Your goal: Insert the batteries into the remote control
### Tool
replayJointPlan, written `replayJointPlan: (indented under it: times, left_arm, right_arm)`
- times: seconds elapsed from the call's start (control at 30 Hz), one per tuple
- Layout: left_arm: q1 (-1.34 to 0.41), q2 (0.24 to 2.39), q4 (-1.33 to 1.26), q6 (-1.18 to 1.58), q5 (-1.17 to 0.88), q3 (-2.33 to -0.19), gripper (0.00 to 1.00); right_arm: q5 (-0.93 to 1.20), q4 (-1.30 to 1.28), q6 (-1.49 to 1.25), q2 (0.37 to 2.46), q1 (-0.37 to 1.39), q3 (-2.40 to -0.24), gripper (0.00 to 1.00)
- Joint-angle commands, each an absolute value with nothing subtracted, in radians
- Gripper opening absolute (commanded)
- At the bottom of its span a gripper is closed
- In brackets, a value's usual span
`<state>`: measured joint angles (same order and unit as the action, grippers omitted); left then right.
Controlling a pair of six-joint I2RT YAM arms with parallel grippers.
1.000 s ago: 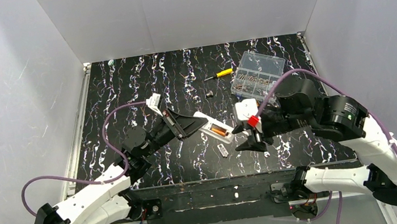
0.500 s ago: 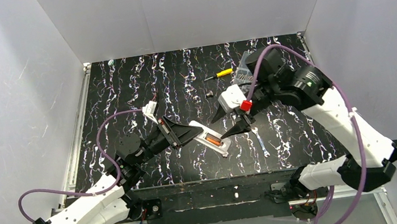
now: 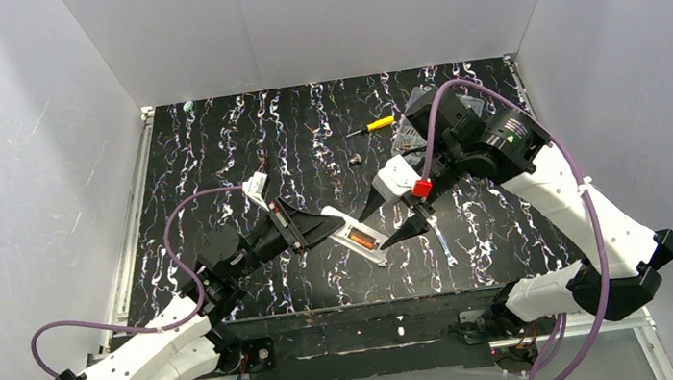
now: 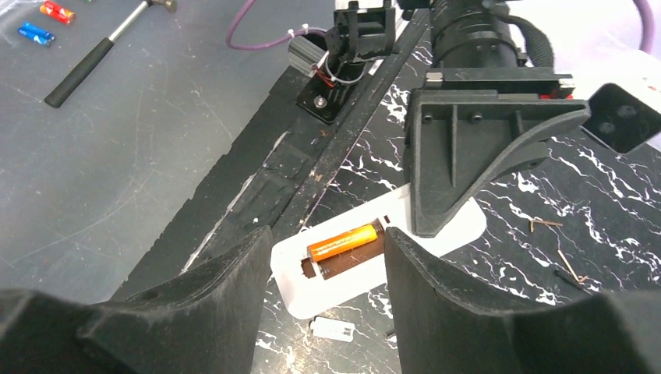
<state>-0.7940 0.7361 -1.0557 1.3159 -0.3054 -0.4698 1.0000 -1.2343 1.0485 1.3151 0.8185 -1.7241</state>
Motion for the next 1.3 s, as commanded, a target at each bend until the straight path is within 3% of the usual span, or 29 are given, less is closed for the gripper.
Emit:
replayJointPlan:
  times: [0.0, 0.33, 1.0, 1.27]
  left_arm:
    - [-0.794, 0.724, -1.153, 1.325, -0.338, -0.487, 0.00]
    - [-0.794, 0.744, -1.160, 1.334, -0.355, -0.502, 0.00]
    - [-0.794, 0.767, -1.178, 1.347, -0.371, -0.523, 0.00]
    - [-0.795, 0.765, -1.176, 1.346, -0.370, -0.526, 0.00]
  right_arm:
    - [1.046, -1.317, 1.168, 1.321, 0.822, -1.706, 0.62]
    - [1.071, -1.447, 1.321, 1.407, 0.822, -1.760, 0.58]
    - [1.038, -1.473, 1.335, 1.450, 0.827, -1.743, 0.47]
    - [1.026, -1.470, 1.333, 1.454, 0.830, -1.729, 0.48]
